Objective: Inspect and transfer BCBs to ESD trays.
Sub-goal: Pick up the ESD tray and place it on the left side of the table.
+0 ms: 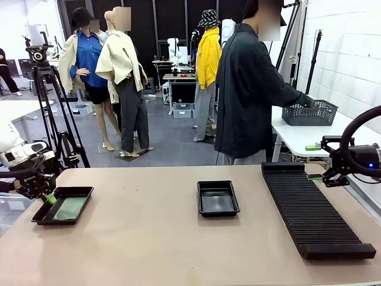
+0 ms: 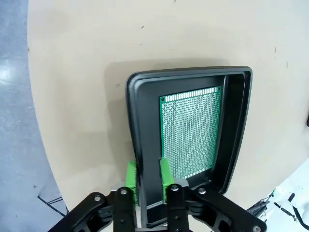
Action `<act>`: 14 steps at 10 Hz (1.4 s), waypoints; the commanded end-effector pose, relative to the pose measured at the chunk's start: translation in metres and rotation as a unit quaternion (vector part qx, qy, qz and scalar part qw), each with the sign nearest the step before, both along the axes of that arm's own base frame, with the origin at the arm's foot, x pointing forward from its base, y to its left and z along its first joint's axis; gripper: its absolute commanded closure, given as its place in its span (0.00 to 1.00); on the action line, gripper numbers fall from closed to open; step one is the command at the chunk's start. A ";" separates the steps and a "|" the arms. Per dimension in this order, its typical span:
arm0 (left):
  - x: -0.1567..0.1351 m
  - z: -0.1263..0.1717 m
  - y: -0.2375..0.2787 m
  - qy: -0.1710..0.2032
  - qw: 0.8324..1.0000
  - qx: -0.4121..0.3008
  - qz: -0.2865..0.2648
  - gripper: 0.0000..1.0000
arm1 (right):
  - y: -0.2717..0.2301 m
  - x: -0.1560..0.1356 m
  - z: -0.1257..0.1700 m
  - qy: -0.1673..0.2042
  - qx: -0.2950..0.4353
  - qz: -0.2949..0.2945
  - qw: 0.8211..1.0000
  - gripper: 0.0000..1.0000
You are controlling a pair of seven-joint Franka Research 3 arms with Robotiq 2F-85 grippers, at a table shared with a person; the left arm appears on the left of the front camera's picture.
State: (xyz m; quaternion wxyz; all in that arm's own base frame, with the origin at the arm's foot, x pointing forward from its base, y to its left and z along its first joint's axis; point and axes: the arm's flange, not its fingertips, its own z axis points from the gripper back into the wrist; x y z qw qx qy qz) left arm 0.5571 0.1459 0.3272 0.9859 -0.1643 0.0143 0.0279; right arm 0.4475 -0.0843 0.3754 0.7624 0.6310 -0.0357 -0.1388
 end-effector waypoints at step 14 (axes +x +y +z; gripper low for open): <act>-0.005 0.045 -0.006 -0.013 1.000 -0.007 0.012 0.00 | 0.001 -0.002 0.001 0.000 0.001 0.000 1.000 0.00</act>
